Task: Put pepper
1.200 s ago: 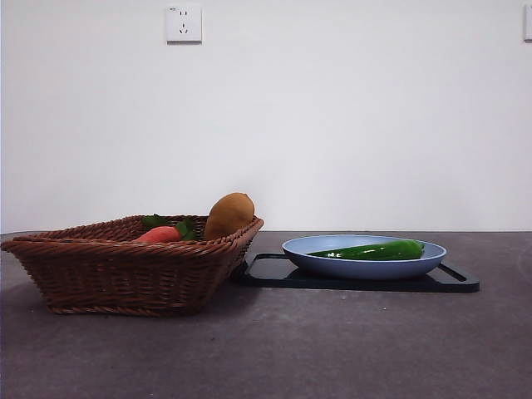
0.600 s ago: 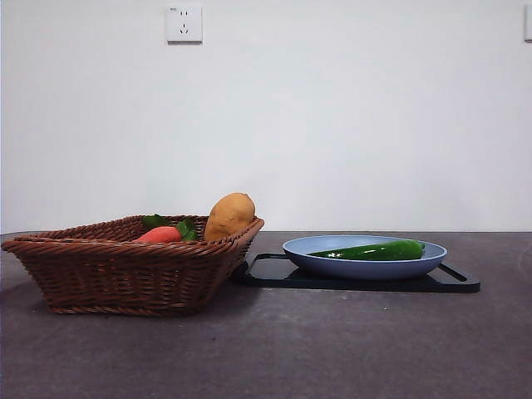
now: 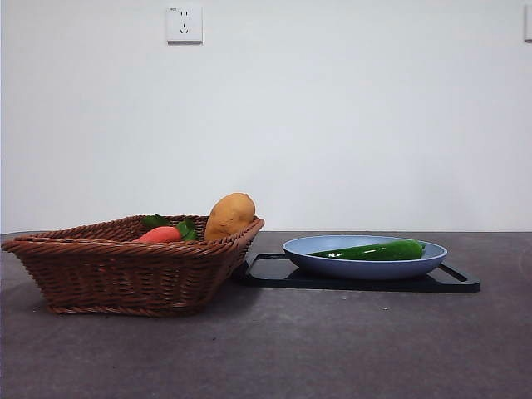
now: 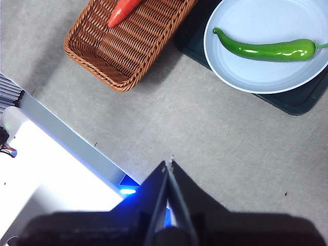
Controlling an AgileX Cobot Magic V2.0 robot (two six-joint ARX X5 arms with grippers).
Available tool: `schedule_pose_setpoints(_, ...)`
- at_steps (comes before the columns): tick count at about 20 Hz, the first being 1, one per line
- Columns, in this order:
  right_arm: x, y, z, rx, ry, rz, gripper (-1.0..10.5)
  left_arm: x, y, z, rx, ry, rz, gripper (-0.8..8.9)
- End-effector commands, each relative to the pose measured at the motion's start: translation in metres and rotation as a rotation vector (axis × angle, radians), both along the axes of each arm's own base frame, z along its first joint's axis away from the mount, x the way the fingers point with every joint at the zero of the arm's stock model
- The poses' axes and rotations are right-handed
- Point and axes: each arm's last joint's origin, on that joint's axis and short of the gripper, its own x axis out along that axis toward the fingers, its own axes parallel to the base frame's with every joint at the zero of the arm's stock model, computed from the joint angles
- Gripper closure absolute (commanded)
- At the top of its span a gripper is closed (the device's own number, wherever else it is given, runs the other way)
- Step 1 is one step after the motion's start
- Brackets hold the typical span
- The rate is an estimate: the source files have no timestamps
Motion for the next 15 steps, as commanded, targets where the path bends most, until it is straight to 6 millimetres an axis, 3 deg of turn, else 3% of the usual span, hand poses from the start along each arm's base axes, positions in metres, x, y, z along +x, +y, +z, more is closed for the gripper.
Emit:
schedule_pose_setpoints(1, 0.001, 0.0, 0.003, -0.003, -0.006, 0.008, 9.4, -0.001, 0.0, -0.014, -0.041, 0.002, 0.001, 8.05)
schedule_pose_setpoints(5, 0.001, 0.0, 0.003, -0.003, -0.006, 0.008, 9.4, -0.002, 0.0, -0.037, -0.072, 0.013, 0.0, 8.05)
schedule_pose_setpoints(15, 0.001, 0.0, 0.003, -0.003, -0.006, 0.008, 9.4, -0.004, 0.0, -0.06, -0.082, 0.183, 0.007, 8.05)
